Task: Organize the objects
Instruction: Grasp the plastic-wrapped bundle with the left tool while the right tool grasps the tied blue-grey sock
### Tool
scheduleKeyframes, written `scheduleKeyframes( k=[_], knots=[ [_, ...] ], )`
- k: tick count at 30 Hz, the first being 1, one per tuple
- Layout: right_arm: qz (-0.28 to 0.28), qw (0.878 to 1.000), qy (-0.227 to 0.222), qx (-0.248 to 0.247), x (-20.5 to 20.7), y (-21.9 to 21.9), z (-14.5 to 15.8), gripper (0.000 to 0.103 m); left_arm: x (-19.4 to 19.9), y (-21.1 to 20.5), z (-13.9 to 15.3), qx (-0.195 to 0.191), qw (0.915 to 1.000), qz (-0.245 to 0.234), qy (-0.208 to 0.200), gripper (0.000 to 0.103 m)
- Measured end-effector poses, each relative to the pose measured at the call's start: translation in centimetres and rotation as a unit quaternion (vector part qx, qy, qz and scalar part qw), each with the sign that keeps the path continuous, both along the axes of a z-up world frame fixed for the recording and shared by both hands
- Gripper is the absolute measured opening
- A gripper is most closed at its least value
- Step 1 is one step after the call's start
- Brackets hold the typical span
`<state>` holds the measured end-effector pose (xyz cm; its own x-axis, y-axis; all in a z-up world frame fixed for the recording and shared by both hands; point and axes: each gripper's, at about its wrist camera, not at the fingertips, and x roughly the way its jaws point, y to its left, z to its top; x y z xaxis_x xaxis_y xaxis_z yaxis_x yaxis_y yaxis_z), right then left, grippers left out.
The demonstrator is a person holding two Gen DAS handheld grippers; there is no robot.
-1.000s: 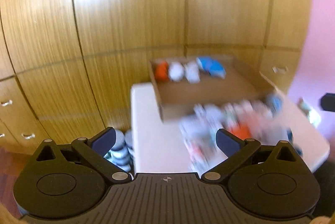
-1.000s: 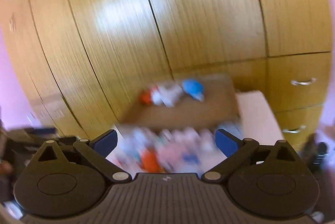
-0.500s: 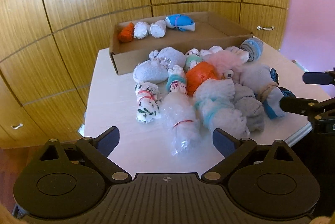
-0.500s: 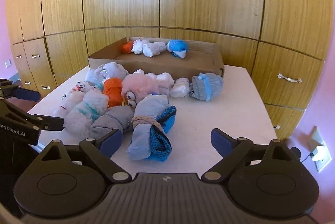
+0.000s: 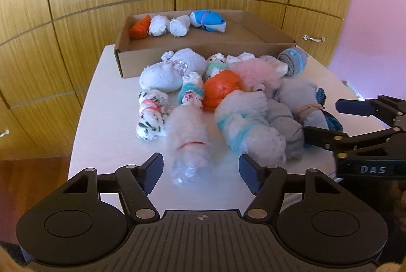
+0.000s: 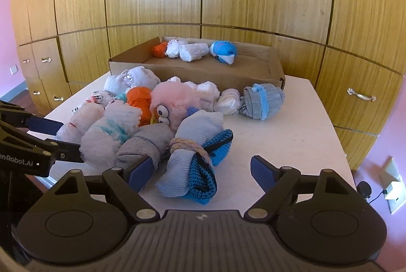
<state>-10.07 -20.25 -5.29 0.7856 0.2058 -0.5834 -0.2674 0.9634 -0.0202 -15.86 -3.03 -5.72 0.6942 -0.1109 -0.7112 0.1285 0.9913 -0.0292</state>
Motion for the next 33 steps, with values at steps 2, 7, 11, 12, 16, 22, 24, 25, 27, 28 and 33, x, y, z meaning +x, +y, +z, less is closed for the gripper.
scheduleKeyframes(
  k=[2,7,11,12,16,22,24,25,27,28,33],
  knots=[
    [0.002,1.000,0.002,0.001,0.2,-0.2,0.0,0.081,-0.3,-0.2,0.0,-0.010,0.9999,0.002,0.006,0.072],
    [0.005,1.000,0.013,0.009,0.8,-0.3,-0.2,0.073,-0.4,-0.3,-0.3,0.003,1.0000,0.000,0.006,0.070],
    [0.007,0.999,0.023,0.023,0.9,-0.5,-0.2,0.064,-0.2,0.6,0.0,0.009,0.9999,-0.003,0.003,0.071],
    [0.008,0.999,0.023,0.026,0.9,-0.5,-0.2,0.062,-0.2,0.9,0.1,0.007,1.0000,-0.002,0.003,0.072],
    [0.009,0.999,0.026,0.040,0.9,-0.7,-0.3,0.041,0.0,1.6,0.0,0.006,0.9999,0.005,0.009,0.072],
    [0.004,0.998,0.025,0.050,0.6,-1.2,-0.1,0.037,1.0,1.4,-0.3,-0.004,0.9999,-0.003,0.016,0.064],
    [0.001,0.998,0.024,0.052,0.4,-1.4,0.0,0.037,1.4,1.3,-0.4,-0.011,0.9997,-0.007,0.020,0.058],
    [0.000,0.998,0.023,0.052,0.3,-1.5,0.1,0.037,1.4,1.3,-0.5,-0.013,0.9997,-0.008,0.021,0.052],
    [-0.001,0.998,0.020,0.055,0.1,-1.8,0.2,0.036,1.5,1.3,-0.5,-0.013,0.9997,-0.008,0.018,0.045],
    [-0.002,0.998,0.020,0.058,0.0,-1.9,0.3,0.036,1.5,1.3,-0.5,-0.016,0.9997,-0.010,0.018,0.044],
    [-0.003,0.998,0.025,0.061,0.2,-2.1,0.1,0.036,1.2,1.8,-0.2,-0.019,0.9996,-0.009,0.016,0.040]
  ],
)
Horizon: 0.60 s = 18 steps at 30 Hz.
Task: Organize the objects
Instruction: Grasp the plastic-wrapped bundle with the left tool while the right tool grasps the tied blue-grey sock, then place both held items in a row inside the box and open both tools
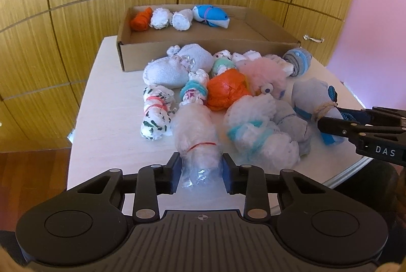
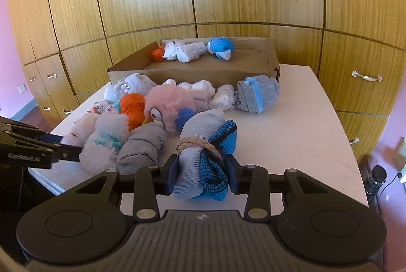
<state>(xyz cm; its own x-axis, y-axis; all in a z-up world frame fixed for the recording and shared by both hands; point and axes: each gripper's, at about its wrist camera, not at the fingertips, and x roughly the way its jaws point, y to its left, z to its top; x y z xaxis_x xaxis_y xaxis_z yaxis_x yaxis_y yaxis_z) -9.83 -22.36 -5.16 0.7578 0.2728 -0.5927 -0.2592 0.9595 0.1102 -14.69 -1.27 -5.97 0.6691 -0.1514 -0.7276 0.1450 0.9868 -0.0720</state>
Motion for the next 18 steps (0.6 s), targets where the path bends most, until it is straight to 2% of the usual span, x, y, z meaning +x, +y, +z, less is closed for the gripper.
scheduleKeyframes(
  k=[11,18],
  knots=[
    [-0.005,1.000,0.003,-0.008,0.2,0.2,-0.4,0.036,-0.3,0.1,0.1,0.000,1.0000,-0.002,0.000,0.038],
    [-0.009,1.000,-0.015,0.020,-0.8,-0.9,0.7,0.035,-1.1,0.2,1.6,-0.004,0.9998,-0.007,-0.016,0.038]
  ],
)
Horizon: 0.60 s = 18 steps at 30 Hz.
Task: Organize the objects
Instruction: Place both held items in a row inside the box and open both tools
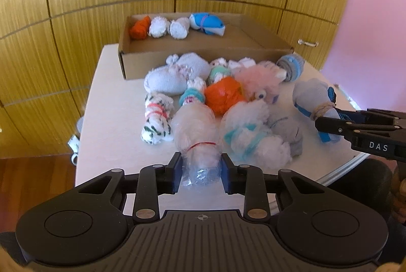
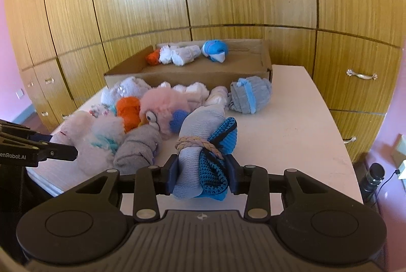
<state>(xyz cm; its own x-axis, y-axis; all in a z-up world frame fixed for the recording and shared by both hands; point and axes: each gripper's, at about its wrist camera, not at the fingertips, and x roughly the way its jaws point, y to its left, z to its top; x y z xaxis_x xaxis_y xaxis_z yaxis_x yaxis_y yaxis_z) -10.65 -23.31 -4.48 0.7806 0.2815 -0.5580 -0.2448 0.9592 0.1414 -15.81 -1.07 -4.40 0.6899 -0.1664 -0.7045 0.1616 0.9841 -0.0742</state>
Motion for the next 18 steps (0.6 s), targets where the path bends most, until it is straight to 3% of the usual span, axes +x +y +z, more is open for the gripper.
scheduleKeyframes(
  k=[10,18],
  knots=[
    [0.006,0.999,-0.045,0.017,-0.2,-0.7,3.5,0.035,1.1,-0.2,4.6,-0.012,0.9991,-0.019,-0.037,0.038],
    [0.027,0.995,-0.096,-0.007,4.9,-1.4,7.6,0.035,8.7,-2.7,8.9,-0.026,0.9965,-0.055,-0.058,0.038]
  ],
)
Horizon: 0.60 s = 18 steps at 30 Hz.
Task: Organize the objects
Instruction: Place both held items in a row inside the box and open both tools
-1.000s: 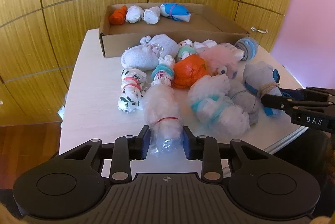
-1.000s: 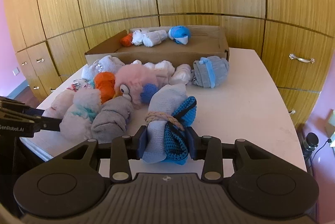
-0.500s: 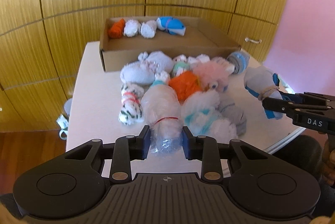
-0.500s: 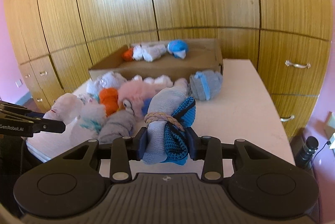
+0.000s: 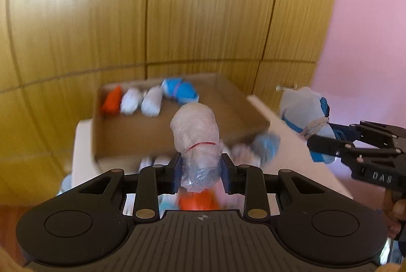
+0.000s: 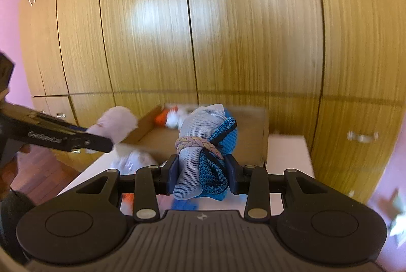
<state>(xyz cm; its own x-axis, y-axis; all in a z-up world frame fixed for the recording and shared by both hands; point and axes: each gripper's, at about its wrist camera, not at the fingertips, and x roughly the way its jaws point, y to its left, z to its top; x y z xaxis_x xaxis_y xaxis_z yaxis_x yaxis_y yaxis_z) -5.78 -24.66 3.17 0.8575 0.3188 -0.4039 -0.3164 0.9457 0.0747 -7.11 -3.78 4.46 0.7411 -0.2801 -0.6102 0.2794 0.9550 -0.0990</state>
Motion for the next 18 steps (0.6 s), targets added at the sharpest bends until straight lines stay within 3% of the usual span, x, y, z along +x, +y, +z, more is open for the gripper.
scheduleKeyframes(
  k=[9,18],
  knots=[
    [-0.007,0.999,-0.002,-0.036,8.6,-1.8,-0.1,0.035,14.1,-3.7,0.2,-0.044,0.9980,-0.003,0.046,0.038],
    [-0.011,0.998,0.022,-0.049,14.3,-2.4,-2.1,0.035,25.6,-7.0,-6.1,-0.069,0.9905,0.001,0.119,0.038]
  ],
)
